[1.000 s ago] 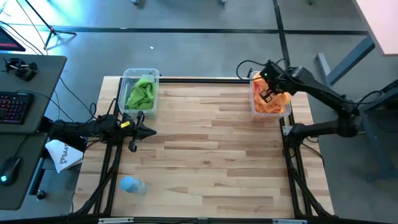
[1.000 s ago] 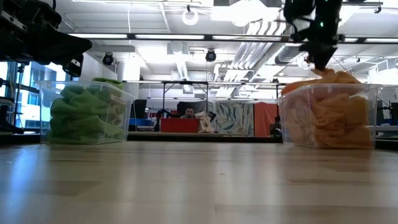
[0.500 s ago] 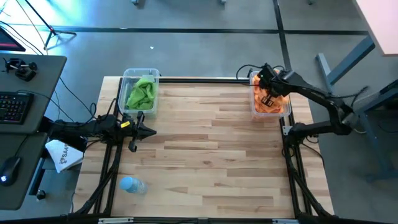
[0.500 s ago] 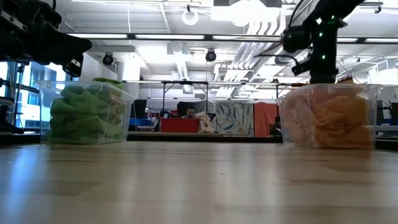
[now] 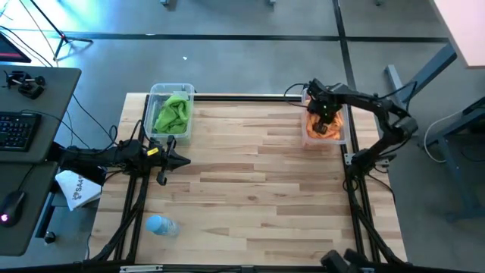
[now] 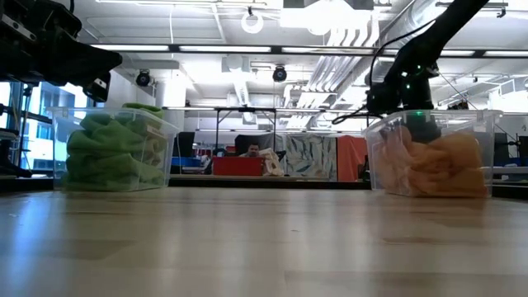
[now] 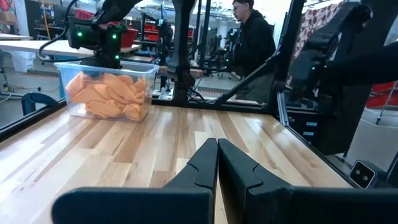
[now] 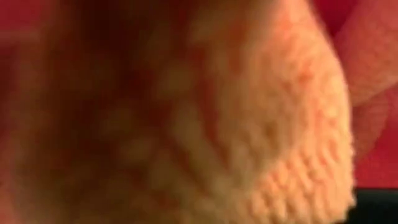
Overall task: Sort microfiber towel by color & place in baskets
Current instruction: Put the orange microfiber towel into the right transparent bin
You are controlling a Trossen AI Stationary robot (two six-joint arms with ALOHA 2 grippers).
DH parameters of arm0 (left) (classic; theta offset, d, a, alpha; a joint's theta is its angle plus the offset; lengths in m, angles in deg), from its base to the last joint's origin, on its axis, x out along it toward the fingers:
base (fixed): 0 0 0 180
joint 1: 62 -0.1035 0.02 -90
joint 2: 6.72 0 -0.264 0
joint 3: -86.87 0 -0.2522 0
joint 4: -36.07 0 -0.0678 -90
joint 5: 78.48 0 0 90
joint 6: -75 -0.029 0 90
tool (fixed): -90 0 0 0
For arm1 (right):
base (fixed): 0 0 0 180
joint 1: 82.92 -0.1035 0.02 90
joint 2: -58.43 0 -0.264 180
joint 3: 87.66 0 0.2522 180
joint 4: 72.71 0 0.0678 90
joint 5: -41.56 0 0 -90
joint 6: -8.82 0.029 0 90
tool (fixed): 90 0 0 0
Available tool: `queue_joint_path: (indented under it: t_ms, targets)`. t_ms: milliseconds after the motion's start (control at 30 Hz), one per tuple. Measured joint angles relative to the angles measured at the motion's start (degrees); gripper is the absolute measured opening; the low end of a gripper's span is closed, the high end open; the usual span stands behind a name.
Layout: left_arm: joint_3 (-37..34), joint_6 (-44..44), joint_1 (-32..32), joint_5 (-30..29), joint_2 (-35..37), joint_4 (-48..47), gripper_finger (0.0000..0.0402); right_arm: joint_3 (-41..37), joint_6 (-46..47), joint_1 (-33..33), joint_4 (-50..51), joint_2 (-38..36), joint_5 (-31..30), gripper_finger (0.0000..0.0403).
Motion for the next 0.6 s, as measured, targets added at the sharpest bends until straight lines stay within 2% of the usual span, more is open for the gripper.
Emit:
queue_joint_path:
  t_ms: [267,400,600]
  targets:
    - [0.0,0.0,0.01,0.0,0.0,0.01,0.0,0.07,-2.81,2.46,-5.29,2.12,7.31,0.0]
    - [0.01,0.0,0.0,0.0,0.0,0.0,0.0,0.07,-3.35,2.41,-5.9,2.2,8.07,0.0002]
    - [0.0,0.0,0.01,0.0,0.0,0.01,0.0,-0.16,-3.15,2.47,-2.82,-0.78,7.9,0.0049]
